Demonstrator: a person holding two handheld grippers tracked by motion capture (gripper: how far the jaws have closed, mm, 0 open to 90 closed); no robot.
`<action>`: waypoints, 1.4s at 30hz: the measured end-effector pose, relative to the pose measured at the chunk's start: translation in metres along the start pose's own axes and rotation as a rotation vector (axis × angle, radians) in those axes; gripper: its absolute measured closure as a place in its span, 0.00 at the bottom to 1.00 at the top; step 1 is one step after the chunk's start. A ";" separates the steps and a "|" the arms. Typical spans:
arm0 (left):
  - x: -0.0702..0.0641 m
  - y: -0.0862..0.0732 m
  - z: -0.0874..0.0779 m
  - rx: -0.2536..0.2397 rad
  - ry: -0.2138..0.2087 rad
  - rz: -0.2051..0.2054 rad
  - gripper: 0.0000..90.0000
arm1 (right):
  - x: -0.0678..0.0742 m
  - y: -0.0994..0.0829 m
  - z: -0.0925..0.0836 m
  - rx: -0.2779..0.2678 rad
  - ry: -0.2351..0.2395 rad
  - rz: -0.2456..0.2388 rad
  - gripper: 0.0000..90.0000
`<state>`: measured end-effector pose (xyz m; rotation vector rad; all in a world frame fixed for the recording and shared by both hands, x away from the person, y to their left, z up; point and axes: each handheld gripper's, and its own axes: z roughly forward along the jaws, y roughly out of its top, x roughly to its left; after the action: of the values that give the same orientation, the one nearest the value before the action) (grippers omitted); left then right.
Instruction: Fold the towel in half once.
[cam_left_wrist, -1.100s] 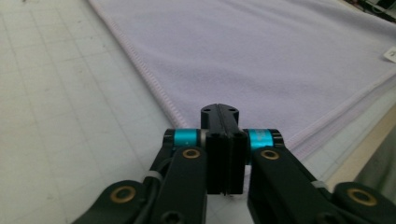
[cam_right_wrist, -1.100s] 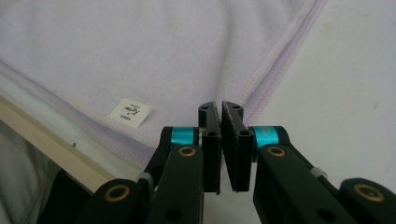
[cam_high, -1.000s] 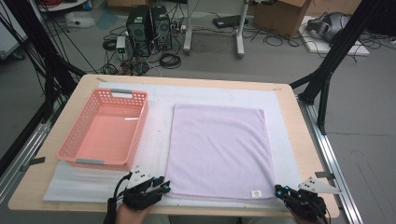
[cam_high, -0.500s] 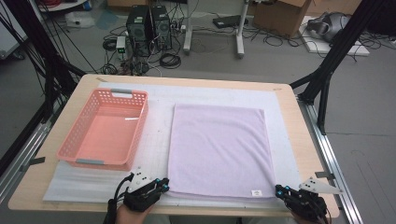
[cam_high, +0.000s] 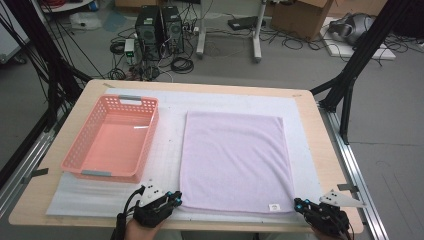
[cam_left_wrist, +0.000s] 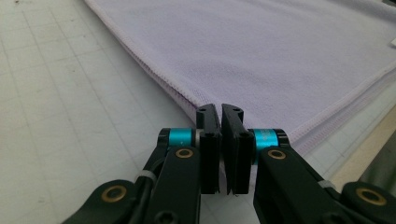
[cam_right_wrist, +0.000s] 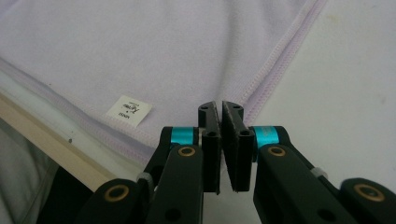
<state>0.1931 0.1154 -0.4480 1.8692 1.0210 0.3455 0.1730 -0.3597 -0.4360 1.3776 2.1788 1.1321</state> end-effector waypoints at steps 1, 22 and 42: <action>0.001 0.000 0.000 0.001 -0.001 -0.012 0.87 | 0.000 0.000 0.000 0.004 0.002 0.004 0.95; -0.003 -0.001 -0.010 -0.006 -0.015 -0.005 0.98 | 0.002 0.000 -0.005 -0.005 0.010 -0.002 0.96; 0.012 0.013 -0.004 -0.111 -0.018 -0.010 0.61 | -0.007 0.003 -0.007 -0.100 -0.029 0.076 0.76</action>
<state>0.2040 0.1245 -0.4370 1.7643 0.9794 0.3708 0.1739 -0.3684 -0.4306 1.4347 2.0365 1.2224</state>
